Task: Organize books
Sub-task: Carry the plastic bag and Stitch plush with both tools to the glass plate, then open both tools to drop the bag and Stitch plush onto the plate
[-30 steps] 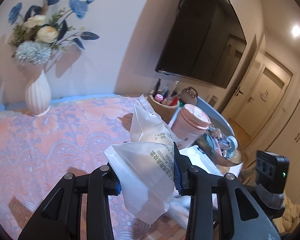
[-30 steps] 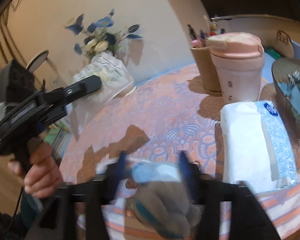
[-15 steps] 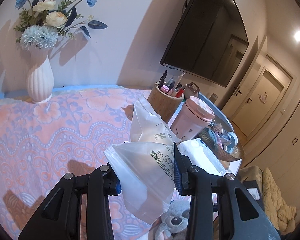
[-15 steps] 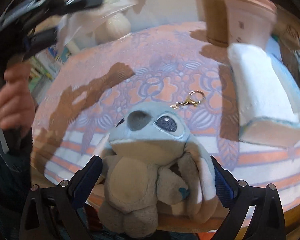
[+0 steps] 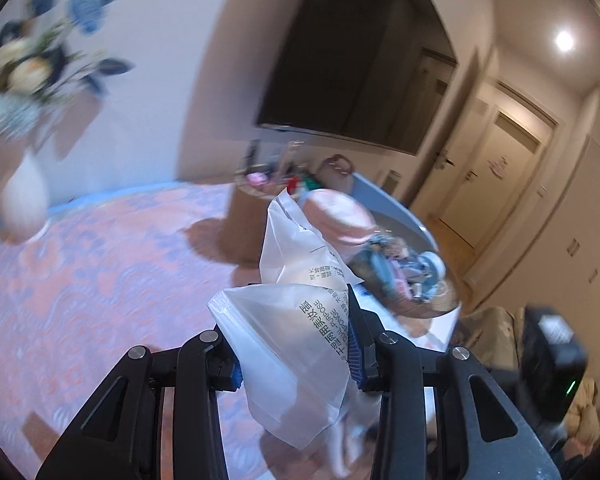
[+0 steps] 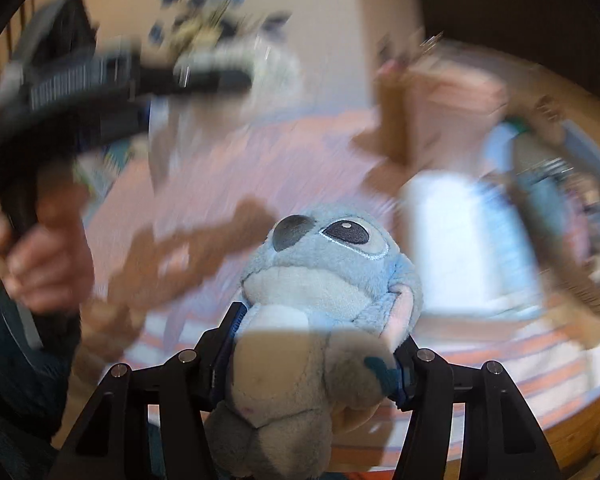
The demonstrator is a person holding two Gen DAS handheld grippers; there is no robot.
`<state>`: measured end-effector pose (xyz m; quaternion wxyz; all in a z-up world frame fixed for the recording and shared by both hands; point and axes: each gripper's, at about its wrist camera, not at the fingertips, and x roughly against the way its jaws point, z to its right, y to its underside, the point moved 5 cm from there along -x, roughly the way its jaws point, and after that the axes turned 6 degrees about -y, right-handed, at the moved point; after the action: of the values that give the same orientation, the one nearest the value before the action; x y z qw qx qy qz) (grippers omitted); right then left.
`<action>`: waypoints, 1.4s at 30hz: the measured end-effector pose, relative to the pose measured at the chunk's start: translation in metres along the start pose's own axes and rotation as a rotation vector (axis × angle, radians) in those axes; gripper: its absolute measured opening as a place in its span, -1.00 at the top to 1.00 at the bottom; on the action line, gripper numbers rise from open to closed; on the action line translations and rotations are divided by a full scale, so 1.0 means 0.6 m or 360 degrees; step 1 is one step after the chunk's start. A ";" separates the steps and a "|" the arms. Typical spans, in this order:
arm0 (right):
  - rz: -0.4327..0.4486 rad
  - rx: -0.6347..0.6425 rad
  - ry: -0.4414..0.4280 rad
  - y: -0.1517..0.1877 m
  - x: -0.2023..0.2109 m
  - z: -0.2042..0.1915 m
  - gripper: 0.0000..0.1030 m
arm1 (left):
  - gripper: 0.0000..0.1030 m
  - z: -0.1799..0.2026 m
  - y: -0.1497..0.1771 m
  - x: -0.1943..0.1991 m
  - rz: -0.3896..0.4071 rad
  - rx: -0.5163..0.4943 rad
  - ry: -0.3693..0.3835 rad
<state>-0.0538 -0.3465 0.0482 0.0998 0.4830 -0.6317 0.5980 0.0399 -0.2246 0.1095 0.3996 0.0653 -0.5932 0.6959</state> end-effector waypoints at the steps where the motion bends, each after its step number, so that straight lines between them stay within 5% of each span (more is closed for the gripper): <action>1: 0.0049 -0.0021 0.0033 -0.010 0.019 0.016 -0.14 | 0.32 0.019 -0.005 -0.012 -0.0007 -0.0038 0.0014; 8: 0.0245 -0.0241 0.0321 -0.048 0.103 0.158 -0.14 | 0.32 0.123 -0.019 -0.099 -0.0098 -0.0244 0.0092; 20: 0.0565 -0.0503 0.0500 -0.111 0.236 0.329 -0.15 | 0.32 0.254 -0.075 -0.181 -0.0056 -0.0419 0.0136; 28: 0.0621 -0.0760 0.0534 -0.155 0.219 0.461 -0.18 | 0.31 0.302 -0.084 -0.271 -0.0100 -0.0476 0.0061; 30: 0.0600 -0.0777 0.0563 -0.161 0.204 0.477 -0.21 | 0.25 0.305 -0.079 -0.288 -0.0132 -0.0482 0.0049; 35: 0.0515 -0.0906 0.0535 -0.149 0.176 0.524 -0.29 | -0.54 0.308 -0.050 -0.310 -0.0213 -0.0507 0.0059; 42: 0.0488 -0.0936 0.0505 -0.115 0.189 0.522 -0.30 | -0.55 0.322 -0.036 -0.278 -0.0177 -0.0595 0.0071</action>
<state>0.0799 -0.6568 0.0907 0.2404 0.2346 -0.8184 0.4663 0.0917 -0.4745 0.0878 0.4557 0.0072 -0.6984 0.5518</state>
